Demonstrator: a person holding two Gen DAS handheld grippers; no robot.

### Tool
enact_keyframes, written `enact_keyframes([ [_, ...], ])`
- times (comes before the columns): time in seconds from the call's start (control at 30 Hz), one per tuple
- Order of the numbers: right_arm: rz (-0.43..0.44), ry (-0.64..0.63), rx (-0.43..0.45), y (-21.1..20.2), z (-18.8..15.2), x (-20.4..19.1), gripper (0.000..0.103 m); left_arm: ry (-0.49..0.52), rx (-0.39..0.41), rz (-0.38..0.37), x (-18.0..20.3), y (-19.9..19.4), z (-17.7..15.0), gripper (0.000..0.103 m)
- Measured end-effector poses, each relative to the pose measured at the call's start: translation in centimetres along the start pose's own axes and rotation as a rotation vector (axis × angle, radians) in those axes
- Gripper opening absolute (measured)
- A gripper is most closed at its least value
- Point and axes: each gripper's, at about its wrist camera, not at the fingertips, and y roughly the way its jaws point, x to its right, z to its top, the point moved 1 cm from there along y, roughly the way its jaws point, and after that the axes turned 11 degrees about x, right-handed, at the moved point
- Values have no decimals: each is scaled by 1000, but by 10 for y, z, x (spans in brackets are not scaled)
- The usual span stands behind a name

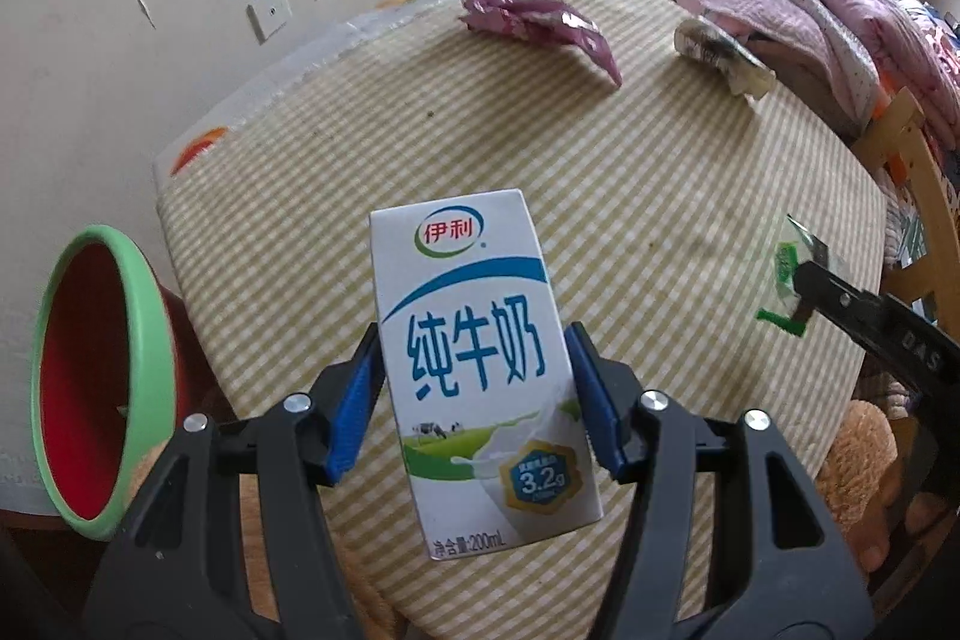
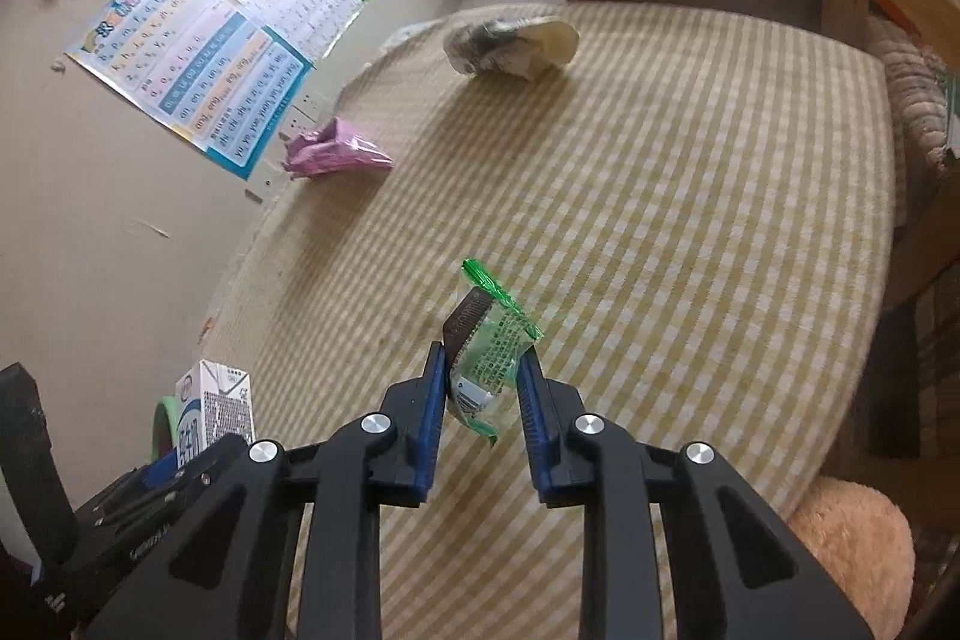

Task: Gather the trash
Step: 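Lift the green candy wrapper with the right tool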

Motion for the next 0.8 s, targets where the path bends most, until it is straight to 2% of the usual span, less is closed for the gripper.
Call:
enact_keyframes([
  [0.17,16,-21,35,-21,1,-13,23,-3,43,2,-4,-16,5,57],
  [0.53,79,-146,82,-52,1,-70,23,-12,126,8,-14,-47,12,57],
  [0.8,63,-221,103,-64,-4,-91,24,-34,161,15,-25,-61,12,57],
])
